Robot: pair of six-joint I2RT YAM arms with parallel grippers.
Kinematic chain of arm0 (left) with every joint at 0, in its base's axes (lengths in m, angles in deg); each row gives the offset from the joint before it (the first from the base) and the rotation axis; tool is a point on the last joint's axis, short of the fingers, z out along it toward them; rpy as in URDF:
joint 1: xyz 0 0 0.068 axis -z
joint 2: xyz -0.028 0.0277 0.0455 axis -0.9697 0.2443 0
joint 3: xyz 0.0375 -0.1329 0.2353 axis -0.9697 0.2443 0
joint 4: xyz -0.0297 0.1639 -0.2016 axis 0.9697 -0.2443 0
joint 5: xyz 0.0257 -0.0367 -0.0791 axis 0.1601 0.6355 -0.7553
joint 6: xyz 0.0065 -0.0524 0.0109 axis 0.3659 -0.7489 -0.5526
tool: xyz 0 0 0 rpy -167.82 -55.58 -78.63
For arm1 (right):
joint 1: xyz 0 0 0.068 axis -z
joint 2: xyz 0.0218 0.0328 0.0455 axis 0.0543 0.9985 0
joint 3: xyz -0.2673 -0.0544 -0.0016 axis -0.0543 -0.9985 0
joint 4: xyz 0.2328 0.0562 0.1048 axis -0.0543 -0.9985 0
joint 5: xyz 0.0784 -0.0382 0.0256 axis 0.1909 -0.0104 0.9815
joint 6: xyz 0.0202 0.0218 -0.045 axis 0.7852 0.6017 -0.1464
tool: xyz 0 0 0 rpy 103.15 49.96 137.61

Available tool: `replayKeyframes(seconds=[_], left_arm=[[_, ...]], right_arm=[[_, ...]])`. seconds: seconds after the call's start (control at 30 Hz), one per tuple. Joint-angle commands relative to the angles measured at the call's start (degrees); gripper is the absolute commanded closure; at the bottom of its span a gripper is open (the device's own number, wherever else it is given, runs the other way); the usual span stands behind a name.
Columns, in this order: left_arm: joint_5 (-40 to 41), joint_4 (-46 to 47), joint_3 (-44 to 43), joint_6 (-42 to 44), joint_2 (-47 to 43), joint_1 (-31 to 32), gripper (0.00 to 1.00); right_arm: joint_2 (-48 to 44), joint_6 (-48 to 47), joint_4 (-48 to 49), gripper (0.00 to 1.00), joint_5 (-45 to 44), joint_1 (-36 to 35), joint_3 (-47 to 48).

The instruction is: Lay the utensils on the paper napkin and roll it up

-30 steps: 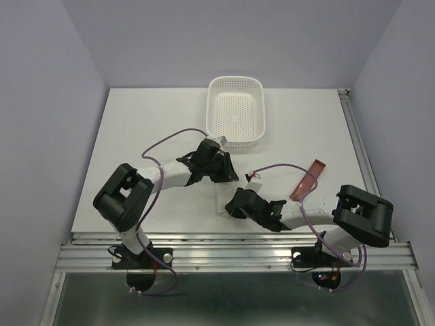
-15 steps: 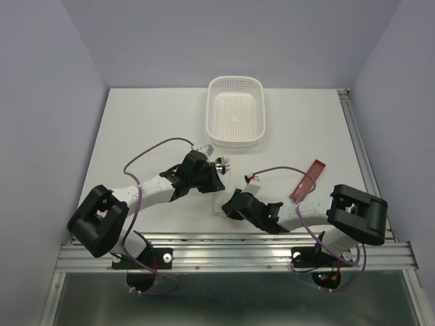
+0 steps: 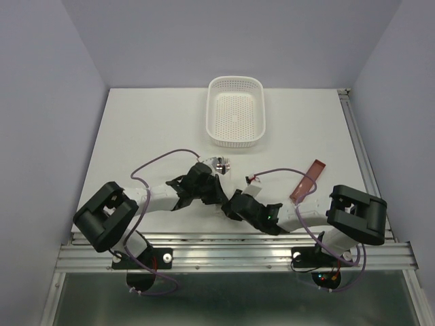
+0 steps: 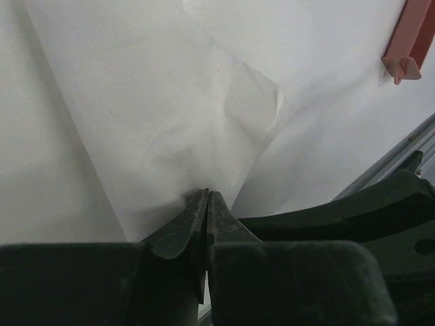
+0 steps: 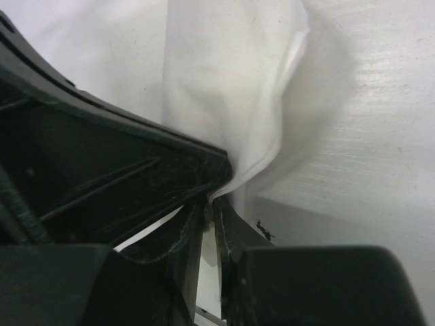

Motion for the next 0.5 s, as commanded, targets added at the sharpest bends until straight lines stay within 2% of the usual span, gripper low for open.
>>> replayKeyframes(seconds=[0.0, 0.17, 0.33, 0.4, 0.47], left_arm=[[1.19, 3.86, 2.38, -1.16, 1.98, 1.13, 0.89], [1.63, 5.54, 3.7, -1.43, 4.45, 1.3, 0.91], [2.15, 6.33, 5.29, -1.78, 4.28, 1.39, 0.92], [2.33, 6.33, 5.72, -1.87, 3.84, 1.39, 0.92], [2.59, 6.5, 6.16, -2.04, 3.14, 1.39, 0.92]], right_arm=[[0.42, 0.29, -6.9, 0.8, -0.13, -1.25, -0.97], [-3.96, -1.12, -11.55, 0.69, 0.39, -1.25, 0.52], [-11.88, -4.97, -22.54, 0.57, -0.4, -0.2, 3.15], [-15.14, -8.31, -23.69, 0.48, 1.54, 3.92, 3.43], [-18.65, -14.28, -22.38, 0.41, 9.6, 12.05, 3.78]])
